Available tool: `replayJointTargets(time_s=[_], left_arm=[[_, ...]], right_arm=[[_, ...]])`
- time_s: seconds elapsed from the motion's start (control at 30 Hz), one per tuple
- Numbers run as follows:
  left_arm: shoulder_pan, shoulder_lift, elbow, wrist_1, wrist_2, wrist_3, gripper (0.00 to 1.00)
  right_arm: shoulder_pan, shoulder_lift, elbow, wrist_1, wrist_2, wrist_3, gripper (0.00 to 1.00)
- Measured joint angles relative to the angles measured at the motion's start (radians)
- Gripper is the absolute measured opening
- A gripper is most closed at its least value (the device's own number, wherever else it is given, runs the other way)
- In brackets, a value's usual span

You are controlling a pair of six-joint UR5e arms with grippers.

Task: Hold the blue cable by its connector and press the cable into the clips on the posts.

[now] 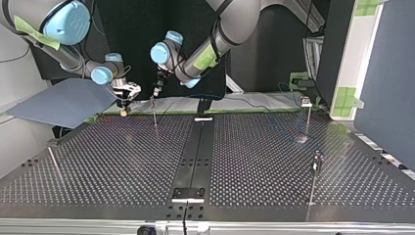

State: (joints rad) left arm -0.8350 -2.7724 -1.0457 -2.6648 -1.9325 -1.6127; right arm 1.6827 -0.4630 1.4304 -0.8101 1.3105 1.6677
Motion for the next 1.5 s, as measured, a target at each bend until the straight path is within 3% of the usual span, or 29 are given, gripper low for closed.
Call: replayJointTargets(time_s=[0.47, 0.7, 1.0, 1.33, 1.5], left_arm=[[-0.002, 0.002, -0.002, -0.039, -0.012, 0.016, 1.0], [-0.009, 0.037, -0.048, -0.037, -0.041, 0.042, 1.0], [-0.018, 0.117, -0.129, 0.027, -0.039, 0.046, 1.0], [-0.046, 0.203, -0.216, 0.036, -0.048, 0.042, 1.0], [-0.07, 0.247, -0.26, 0.002, -0.068, 0.022, 1.0]], right_arm=[[-0.006, 0.0, 0.016, -0.002, 0.003, -0.009, 0.0], [-0.035, 0.0, 0.065, -0.048, -0.016, -0.045, 0.0], [-0.041, -0.002, 0.145, -0.128, -0.052, -0.073, 0.0], [-0.059, -0.025, 0.231, -0.213, -0.067, -0.072, 0.0], [-0.073, -0.064, 0.275, -0.257, -0.073, -0.049, 0.0]])
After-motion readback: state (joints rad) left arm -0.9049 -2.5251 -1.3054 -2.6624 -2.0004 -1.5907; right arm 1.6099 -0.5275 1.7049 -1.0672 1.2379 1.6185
